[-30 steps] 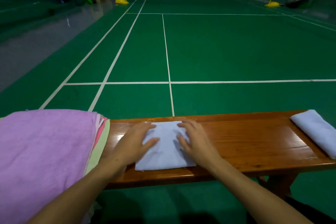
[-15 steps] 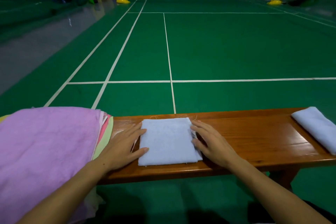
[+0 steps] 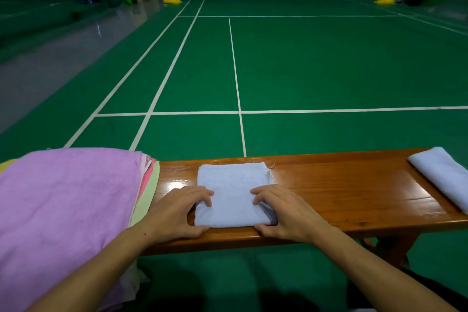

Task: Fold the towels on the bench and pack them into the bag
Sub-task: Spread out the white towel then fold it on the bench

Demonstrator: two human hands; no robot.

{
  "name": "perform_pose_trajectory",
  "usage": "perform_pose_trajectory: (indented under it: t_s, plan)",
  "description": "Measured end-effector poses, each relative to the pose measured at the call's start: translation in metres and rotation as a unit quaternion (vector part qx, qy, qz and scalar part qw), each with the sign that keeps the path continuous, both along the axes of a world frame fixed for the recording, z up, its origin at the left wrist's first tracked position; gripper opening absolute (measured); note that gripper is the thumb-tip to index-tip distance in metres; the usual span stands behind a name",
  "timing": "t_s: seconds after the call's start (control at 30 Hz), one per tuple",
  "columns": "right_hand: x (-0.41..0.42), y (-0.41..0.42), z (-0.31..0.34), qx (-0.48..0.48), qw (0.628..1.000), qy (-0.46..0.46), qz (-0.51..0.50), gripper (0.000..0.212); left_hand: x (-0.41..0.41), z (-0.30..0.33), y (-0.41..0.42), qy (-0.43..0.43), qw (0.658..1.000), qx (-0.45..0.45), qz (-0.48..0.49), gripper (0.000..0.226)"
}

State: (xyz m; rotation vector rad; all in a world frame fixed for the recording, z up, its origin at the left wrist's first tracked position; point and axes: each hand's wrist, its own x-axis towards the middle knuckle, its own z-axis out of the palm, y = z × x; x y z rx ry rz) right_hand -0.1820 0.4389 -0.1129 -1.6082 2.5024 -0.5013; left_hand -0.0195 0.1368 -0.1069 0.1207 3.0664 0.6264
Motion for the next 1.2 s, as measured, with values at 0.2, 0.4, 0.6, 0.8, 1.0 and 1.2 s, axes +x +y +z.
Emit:
perform_pose_trajectory:
  t_s: [0.2,0.4,0.6,0.8,1.0,1.2]
  plan:
    - [0.0,-0.005,0.001,0.027,0.998,0.055,0.012,0.046,0.0,0.001,0.001,0.02,0.996,-0.082,-0.015,0.034]
    - [0.0,-0.005,0.004,-0.041,0.998,-0.012,-0.04,0.037,-0.002,0.006,0.001,0.063,0.995,-0.075,-0.004,0.017]
    - [0.006,-0.003,0.012,-0.14,0.976,-0.113,-0.121,0.024,0.001,0.014,0.005,0.094,0.99,0.053,0.092,0.022]
    - [0.013,-0.006,0.014,-0.23,0.917,-0.276,-0.174,0.02,-0.002,0.017,0.007,0.05,0.973,0.177,0.138,0.001]
    - [0.01,-0.013,0.015,-0.239,0.914,-0.279,-0.172,0.023,-0.004,0.023,0.01,0.032,0.956,0.253,0.144,0.005]
    - [-0.001,-0.024,0.008,-0.221,0.898,-0.302,-0.229,0.021,-0.011,0.021,0.012,-0.006,0.936,0.28,0.216,0.012]
